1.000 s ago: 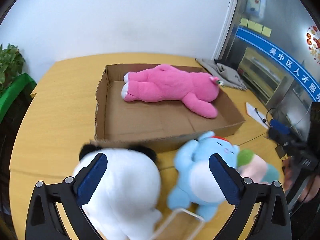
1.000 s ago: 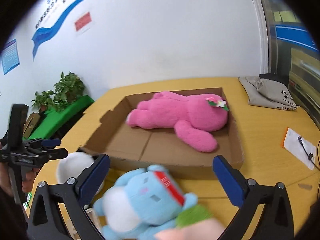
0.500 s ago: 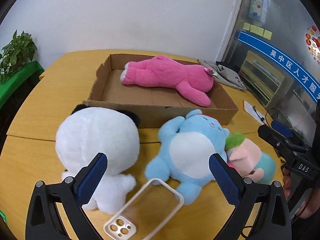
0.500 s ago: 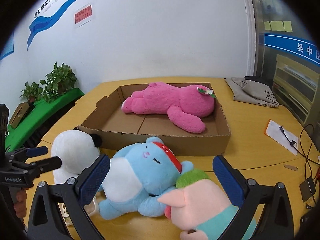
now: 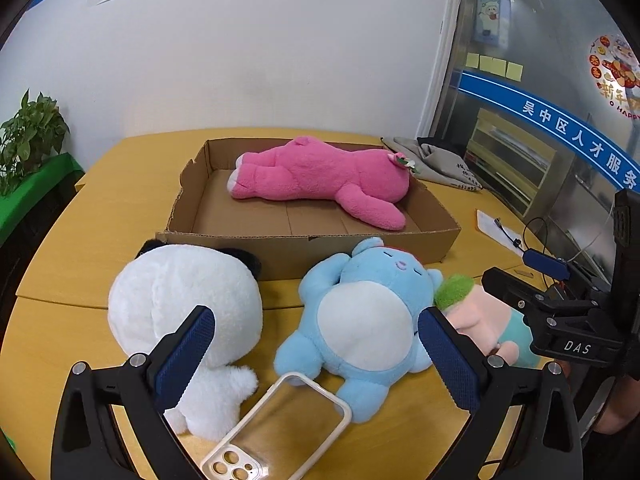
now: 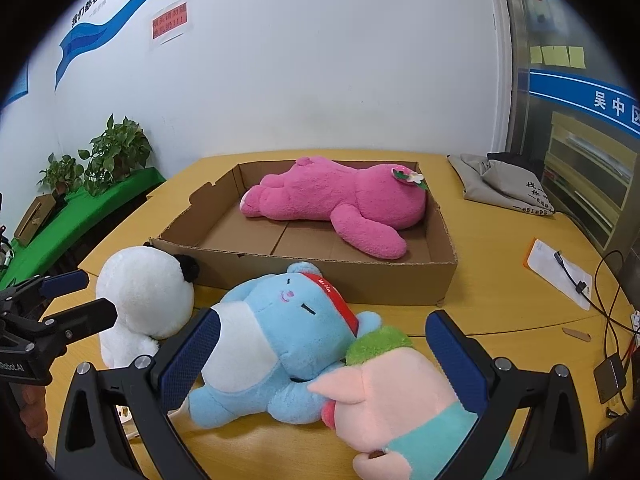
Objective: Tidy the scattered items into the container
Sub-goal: 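Open both tools, release the bear, and withdraw toward the remaining plush toys, then close both tools on the pink-and-teal plush with green tuft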
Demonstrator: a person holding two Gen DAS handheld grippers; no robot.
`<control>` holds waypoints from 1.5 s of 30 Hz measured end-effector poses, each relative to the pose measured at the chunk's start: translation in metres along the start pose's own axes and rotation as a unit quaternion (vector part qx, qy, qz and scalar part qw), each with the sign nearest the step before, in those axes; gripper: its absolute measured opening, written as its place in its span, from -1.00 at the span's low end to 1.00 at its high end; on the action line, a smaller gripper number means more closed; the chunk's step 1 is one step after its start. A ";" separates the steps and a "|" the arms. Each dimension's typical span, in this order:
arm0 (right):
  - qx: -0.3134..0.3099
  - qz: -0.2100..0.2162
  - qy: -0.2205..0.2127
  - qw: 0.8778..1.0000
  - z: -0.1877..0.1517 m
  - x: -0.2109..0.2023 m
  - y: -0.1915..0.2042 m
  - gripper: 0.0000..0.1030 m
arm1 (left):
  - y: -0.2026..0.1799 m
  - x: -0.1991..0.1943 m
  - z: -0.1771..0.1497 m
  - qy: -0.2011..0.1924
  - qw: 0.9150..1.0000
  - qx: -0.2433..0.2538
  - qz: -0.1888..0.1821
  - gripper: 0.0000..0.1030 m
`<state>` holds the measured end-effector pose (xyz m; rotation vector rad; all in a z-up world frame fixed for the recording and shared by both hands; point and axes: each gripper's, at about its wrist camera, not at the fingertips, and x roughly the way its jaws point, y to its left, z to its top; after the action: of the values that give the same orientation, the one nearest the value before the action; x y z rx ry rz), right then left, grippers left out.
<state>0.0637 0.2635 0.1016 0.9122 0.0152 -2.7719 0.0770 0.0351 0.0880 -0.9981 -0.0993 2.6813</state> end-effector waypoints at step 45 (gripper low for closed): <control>-0.116 -0.033 0.122 0.985 -0.086 0.040 -0.066 0.84 | -0.059 0.058 -0.023 0.088 0.980 0.018 -0.175 1.00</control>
<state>0.0692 0.3264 0.0047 1.1966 0.4055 -2.6238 0.0636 0.1070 0.0438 -1.0893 -0.1726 2.2615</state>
